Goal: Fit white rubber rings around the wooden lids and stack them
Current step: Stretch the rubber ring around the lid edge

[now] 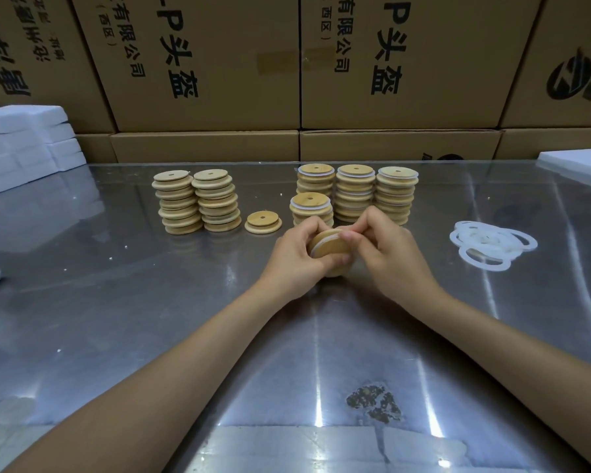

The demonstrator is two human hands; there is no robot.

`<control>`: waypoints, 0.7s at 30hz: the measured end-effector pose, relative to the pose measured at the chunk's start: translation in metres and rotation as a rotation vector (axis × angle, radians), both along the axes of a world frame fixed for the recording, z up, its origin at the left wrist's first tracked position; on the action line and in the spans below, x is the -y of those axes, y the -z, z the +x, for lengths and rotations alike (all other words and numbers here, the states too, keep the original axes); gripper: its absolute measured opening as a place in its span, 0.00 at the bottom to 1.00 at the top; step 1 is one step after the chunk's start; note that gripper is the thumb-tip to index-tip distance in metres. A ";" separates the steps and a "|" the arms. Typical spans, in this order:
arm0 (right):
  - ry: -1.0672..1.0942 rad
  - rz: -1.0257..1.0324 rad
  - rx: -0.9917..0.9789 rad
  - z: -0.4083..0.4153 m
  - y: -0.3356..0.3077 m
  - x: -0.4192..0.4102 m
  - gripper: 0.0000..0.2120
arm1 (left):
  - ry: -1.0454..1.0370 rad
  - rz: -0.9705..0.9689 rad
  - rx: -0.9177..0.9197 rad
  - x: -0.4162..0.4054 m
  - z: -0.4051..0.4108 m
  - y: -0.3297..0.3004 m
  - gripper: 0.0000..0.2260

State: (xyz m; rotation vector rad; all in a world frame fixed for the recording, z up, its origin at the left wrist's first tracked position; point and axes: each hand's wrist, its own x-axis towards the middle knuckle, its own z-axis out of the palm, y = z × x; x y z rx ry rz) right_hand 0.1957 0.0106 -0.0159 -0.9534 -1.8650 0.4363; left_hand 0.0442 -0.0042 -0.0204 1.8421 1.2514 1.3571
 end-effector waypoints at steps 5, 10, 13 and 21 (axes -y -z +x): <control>-0.105 -0.158 -0.200 -0.001 -0.003 -0.003 0.10 | 0.040 -0.014 0.046 0.000 -0.002 0.000 0.15; -0.222 -0.244 -0.309 0.001 -0.008 -0.002 0.07 | 0.073 -0.064 0.206 0.001 -0.001 0.000 0.13; -0.214 -0.262 -0.277 0.002 -0.007 -0.001 0.06 | 0.077 -0.096 0.295 0.002 -0.002 -0.001 0.13; -0.189 -0.433 -0.427 0.002 -0.008 0.000 0.05 | 0.098 -0.124 0.316 0.003 -0.001 -0.003 0.12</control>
